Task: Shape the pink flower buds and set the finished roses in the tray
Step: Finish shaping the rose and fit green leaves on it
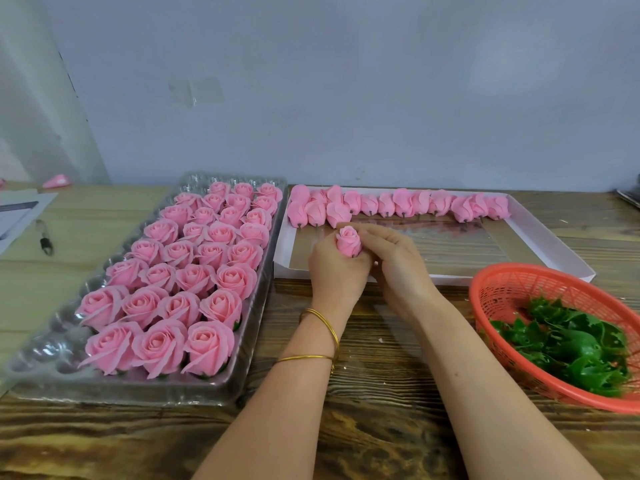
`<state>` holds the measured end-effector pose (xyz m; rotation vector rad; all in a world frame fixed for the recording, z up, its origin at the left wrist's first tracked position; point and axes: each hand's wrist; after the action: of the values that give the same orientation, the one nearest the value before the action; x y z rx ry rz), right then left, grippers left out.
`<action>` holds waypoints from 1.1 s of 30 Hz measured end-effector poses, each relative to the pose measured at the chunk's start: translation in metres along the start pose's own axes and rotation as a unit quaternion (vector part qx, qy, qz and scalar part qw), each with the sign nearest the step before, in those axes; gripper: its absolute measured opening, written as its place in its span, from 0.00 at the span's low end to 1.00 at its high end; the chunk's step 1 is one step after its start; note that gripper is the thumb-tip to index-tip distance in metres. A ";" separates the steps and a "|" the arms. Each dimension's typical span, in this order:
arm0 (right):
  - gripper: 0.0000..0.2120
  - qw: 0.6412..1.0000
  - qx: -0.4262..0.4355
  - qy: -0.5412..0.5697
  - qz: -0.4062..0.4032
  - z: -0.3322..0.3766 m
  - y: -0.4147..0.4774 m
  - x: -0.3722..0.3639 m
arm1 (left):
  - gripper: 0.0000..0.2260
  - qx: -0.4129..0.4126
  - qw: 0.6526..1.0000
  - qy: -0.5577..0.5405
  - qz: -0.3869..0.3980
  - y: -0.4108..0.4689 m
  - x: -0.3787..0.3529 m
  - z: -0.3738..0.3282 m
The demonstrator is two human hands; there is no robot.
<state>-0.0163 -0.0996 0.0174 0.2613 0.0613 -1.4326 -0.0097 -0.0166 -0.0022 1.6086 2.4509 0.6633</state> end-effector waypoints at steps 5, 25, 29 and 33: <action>0.15 1.000 0.005 -0.020 -0.006 -0.001 0.001 0.000 | 0.07 -0.003 1.000 0.007 0.001 0.001 -0.001 0.001; 0.07 1.000 -0.001 -0.013 -0.025 -0.002 0.002 0.001 | 0.06 0.052 0.998 -0.028 0.002 0.001 0.000 0.003; 0.07 0.999 -0.015 0.020 -0.041 0.000 0.003 0.001 | 0.11 0.044 0.998 -0.042 0.019 0.000 0.000 0.001; 0.09 0.999 -0.005 0.005 -0.036 -0.001 0.002 0.000 | 0.07 0.031 0.999 -0.022 0.025 -0.002 -0.001 0.002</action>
<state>-0.0138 -0.0990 0.0169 0.2602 0.0870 -1.5031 -0.0101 -0.0179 -0.0050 1.6923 2.4312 0.5581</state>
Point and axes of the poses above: each hand's wrist, its own y-axis towards the middle knuckle, its own x-axis out of the back of the hand, z = x × y, and after that the axes turned 2 degrees about -z, right-handed
